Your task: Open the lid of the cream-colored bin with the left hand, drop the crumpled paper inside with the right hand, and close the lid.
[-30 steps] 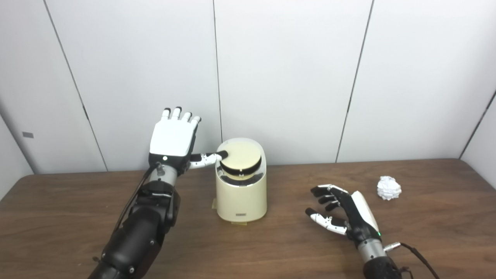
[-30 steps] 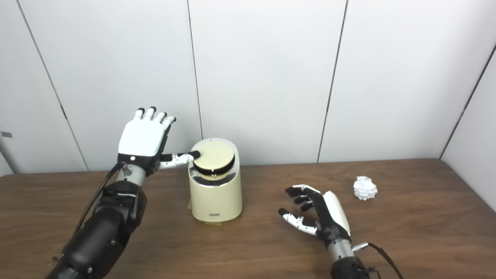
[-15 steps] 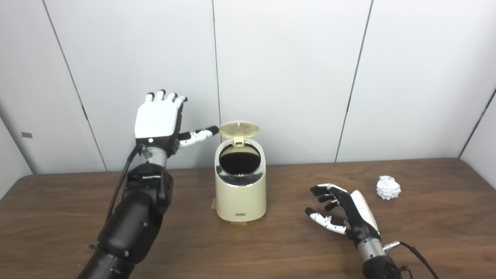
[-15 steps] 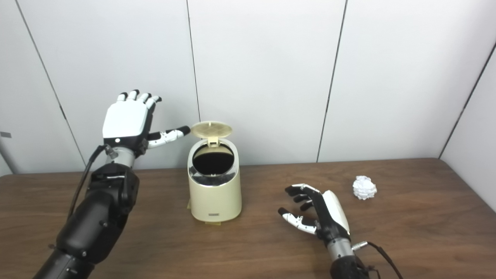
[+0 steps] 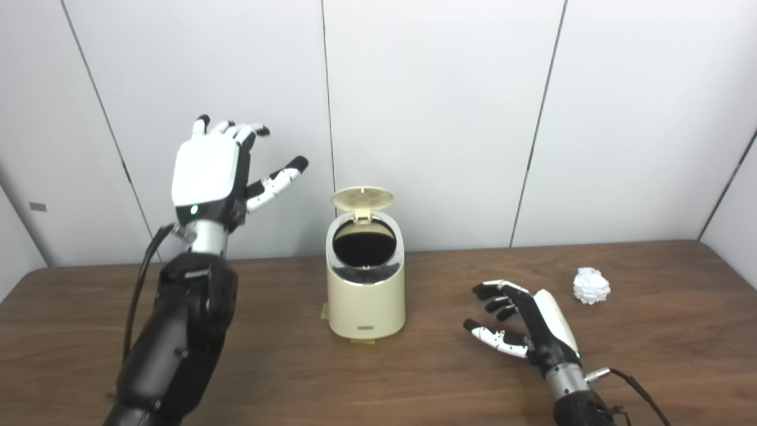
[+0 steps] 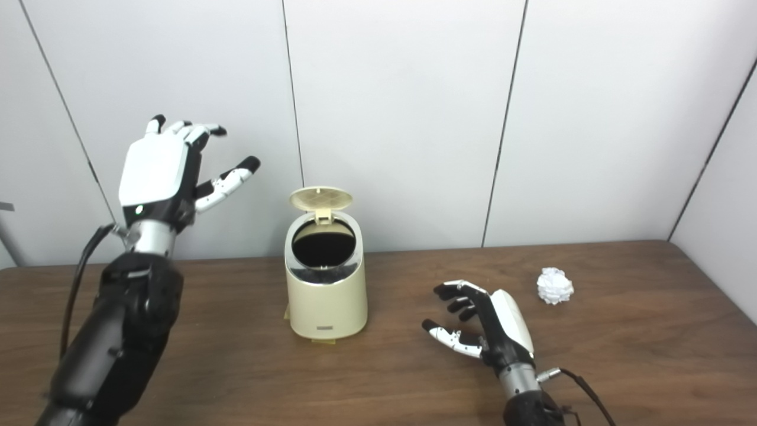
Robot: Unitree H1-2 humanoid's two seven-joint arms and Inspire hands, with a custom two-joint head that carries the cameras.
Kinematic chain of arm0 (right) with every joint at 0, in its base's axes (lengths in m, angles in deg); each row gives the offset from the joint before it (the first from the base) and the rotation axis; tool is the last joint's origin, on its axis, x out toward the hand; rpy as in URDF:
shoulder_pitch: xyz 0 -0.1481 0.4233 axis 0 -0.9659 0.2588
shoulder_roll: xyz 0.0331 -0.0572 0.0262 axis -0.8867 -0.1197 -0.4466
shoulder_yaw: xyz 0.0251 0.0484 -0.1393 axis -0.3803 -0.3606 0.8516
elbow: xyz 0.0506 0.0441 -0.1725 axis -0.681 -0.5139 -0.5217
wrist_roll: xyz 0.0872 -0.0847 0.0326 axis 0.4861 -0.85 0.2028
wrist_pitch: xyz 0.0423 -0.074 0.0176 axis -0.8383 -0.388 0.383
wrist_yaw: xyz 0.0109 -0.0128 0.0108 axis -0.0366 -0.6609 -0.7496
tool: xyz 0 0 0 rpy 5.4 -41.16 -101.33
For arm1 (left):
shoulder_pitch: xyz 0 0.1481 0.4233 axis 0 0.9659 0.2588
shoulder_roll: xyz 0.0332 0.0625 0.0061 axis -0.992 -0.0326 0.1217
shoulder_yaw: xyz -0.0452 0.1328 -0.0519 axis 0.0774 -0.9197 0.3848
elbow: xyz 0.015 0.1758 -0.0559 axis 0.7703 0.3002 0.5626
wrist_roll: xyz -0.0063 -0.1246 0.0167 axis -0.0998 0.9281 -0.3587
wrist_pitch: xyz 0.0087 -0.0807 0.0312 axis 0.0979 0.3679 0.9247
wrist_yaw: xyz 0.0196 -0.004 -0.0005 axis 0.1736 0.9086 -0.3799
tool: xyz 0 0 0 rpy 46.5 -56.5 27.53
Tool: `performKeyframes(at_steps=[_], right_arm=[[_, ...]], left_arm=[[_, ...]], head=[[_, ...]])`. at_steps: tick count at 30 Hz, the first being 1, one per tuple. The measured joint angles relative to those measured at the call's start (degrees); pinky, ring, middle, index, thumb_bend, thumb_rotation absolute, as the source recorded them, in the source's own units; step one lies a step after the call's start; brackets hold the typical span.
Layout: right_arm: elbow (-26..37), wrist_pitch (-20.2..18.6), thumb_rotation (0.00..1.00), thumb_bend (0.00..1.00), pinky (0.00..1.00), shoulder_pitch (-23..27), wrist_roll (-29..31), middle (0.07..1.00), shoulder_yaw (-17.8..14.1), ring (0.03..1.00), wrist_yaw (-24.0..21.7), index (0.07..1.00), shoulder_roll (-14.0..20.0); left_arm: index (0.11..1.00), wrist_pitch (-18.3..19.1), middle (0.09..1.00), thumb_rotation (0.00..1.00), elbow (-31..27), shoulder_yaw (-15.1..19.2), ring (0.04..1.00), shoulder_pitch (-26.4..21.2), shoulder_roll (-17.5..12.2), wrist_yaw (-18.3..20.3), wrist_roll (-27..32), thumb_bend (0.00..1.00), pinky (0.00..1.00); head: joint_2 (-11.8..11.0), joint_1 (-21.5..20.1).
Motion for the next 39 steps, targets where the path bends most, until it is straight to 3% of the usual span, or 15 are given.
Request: performKeyframes(at_steps=[4,8,12,14,19,23,28,32,39], right_arm=[[4.9,-3.1,0.23,0.57,0.47,0.4,-1.1,0.699,-0.4,0.597,-0.8,0.680,0.6],[7.6,-6.3,0.25,0.62,0.47,1.2,-2.2,0.726,-0.5,0.613,-2.7,0.704,1.3],[9.3,-8.7,0.27,0.74,0.50,3.0,-3.6,0.759,-0.3,0.657,-5.7,0.743,3.7],[9.4,-9.3,0.29,0.80,0.52,4.1,-5.0,0.779,-0.1,0.674,-7.1,0.768,5.6],[9.3,-10.9,0.35,0.92,0.64,7.1,-8.3,0.821,1.5,0.770,-12.8,0.827,11.3],[9.3,-13.2,0.35,0.99,0.60,9.5,-10.8,0.860,2.9,0.781,-17.9,0.854,15.3],[7.3,-16.9,0.36,1.00,0.64,12.8,-13.6,0.895,5.1,0.839,-25.0,0.864,19.4],[3.2,-19.1,0.35,1.00,0.62,15.2,-14.7,0.909,6.4,0.844,-29.0,0.863,21.2],[-3.6,-19.5,0.30,1.00,0.61,16.8,-15.6,0.894,8.2,0.832,-29.4,0.823,22.5]], left_arm=[[0.683,-7.7,0.669,0.82,0.1,1.3,0.641,6.0,-0.6,-2.4,5.1,0.34,0.52],[0.690,-11.8,0.690,0.79,0.4,3.2,0.624,9.5,-1.1,-3.9,8.2,0.37,0.49],[0.704,-11.6,0.699,0.80,0.4,3.7,0.616,12.9,-1.8,-3.5,8.8,0.39,0.47],[0.712,-11.5,0.717,0.80,0.4,3.6,0.671,15.0,-1.8,-3.1,8.7,0.39,0.52],[0.698,-11.2,0.706,0.69,0.2,3.6,0.684,19.3,-1.8,-1.6,8.8,0.42,0.55],[0.695,-11.5,0.706,0.68,0.2,3.7,0.687,21.1,-1.8,-1.6,8.9,0.43,0.55],[0.699,-11.3,0.706,0.67,0.1,3.9,0.687,23.1,-1.9,-1.4,8.9,0.43,0.56],[0.704,-11.1,0.712,0.69,0.1,4.2,0.684,23.5,-2.0,-1.1,8.9,0.41,0.56],[0.704,-10.9,0.713,0.72,0.1,4.2,0.661,23.5,-2.0,0.1,8.8,0.38,0.53]], head=[[0.3,0.1],[0.3,0.1],[0.2,0.0],[0.1,0.0],[0.4,-0.4],[0.8,-0.8],[1.0,-0.9],[1.1,-1.1],[1.1,-1.5]])
